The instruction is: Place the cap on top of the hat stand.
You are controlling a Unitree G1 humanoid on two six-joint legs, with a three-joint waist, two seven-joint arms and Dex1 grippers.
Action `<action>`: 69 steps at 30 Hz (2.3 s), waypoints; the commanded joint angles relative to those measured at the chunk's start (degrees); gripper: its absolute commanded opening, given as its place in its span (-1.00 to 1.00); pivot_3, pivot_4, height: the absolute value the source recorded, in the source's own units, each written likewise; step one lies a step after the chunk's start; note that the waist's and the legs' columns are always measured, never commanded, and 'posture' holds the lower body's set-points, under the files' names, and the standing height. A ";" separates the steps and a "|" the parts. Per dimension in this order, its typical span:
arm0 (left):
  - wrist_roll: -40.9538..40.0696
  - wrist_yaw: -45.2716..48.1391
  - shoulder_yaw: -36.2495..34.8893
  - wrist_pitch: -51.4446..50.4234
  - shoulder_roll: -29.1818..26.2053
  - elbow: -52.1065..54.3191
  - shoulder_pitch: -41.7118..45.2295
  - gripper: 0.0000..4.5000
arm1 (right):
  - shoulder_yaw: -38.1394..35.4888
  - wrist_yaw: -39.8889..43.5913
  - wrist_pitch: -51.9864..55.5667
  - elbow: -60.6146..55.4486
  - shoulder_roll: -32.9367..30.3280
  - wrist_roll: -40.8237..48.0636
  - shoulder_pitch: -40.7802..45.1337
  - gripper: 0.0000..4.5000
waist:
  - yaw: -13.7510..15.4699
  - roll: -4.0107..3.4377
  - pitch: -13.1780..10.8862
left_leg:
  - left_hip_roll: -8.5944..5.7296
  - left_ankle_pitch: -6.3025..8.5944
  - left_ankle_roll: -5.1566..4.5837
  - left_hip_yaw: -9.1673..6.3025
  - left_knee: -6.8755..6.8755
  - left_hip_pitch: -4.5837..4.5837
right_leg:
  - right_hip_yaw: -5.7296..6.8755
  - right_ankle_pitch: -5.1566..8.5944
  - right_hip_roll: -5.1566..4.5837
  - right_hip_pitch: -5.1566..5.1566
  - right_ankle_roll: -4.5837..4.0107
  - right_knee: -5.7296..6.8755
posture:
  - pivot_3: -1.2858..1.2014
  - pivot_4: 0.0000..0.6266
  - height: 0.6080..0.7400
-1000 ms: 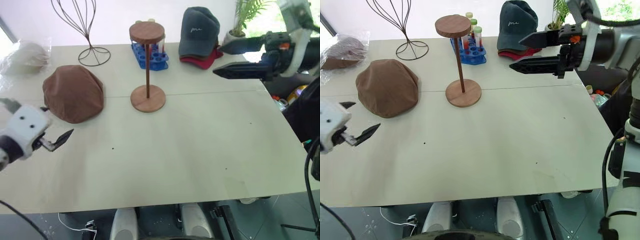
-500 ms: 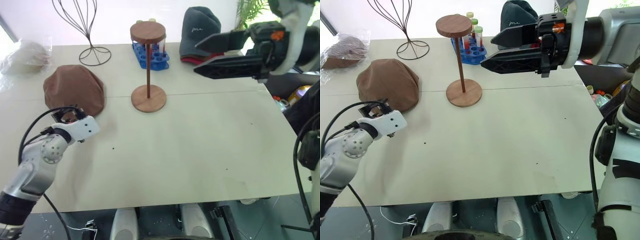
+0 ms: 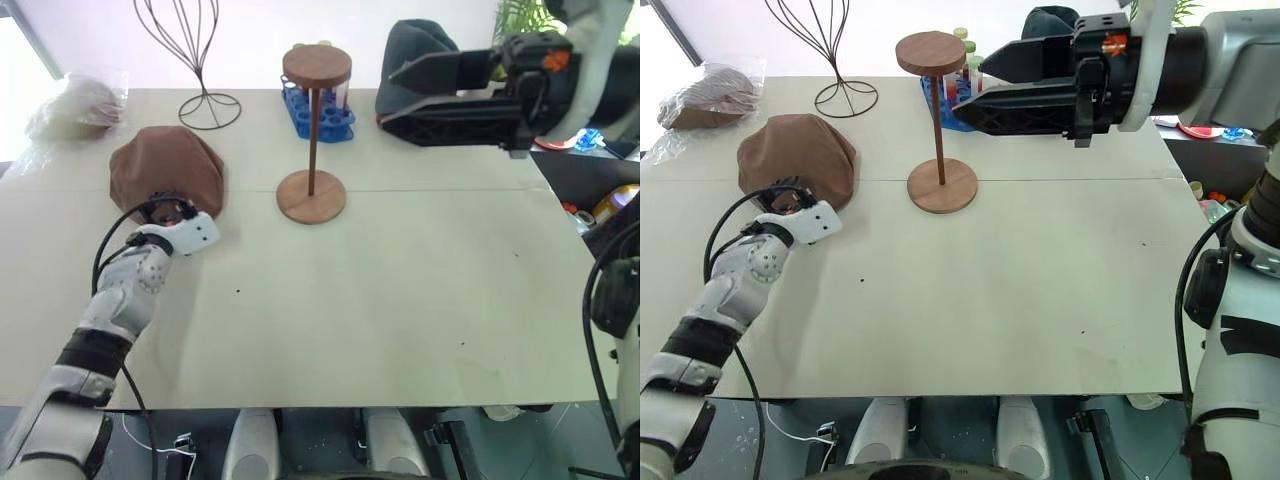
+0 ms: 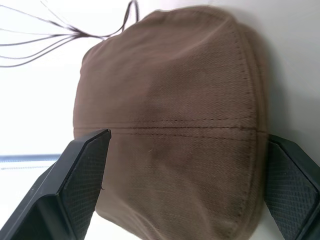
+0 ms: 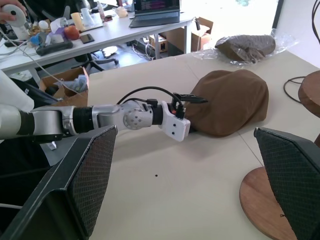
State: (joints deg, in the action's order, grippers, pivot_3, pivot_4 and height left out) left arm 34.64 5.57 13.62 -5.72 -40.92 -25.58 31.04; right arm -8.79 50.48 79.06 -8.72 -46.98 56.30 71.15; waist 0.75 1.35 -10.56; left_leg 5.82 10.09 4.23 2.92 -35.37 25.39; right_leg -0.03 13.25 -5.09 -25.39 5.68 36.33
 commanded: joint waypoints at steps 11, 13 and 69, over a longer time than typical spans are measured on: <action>3.81 -3.38 1.71 3.24 -1.59 -8.46 3.55 0.75 | -1.66 -1.31 -1.63 -2.18 -1.51 1.21 -1.10 1.00 | -0.14 0.00 0.00 | 0.01 0.00 0.00 -0.04 0.02 -0.01 | 0.00 -0.03 0.04 -0.03 0.05 0.03 | 0.03 -0.52 0.82; 3.67 -3.60 1.45 3.70 -1.93 -8.43 3.24 0.42 | -1.70 -1.52 -1.62 -2.22 -1.51 1.34 -1.11 1.00 | -0.22 0.00 0.00 | 0.01 0.00 0.00 -0.05 0.02 0.01 | 0.00 -0.03 0.05 -0.05 0.05 0.03 | 0.03 -0.52 0.82; -13.70 31.99 -7.04 -3.27 -2.51 42.93 24.03 -0.95 | 1.85 5.01 -12.74 2.21 -10.63 -9.82 -4.15 1.00 | -0.10 0.04 -0.06 | 0.00 0.00 -0.03 -0.06 -0.34 0.12 | -0.09 -0.07 0.09 0.03 0.20 0.07 | 0.03 -0.52 0.82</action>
State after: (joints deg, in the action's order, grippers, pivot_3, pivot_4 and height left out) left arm 20.58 37.05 7.98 -8.04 -42.81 15.71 55.27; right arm -5.01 55.60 67.12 -5.84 -57.30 46.25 65.05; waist 0.65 1.38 -10.62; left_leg 5.82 10.09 4.21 2.86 -35.72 25.52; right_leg -0.13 13.18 -5.00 -25.35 5.88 36.40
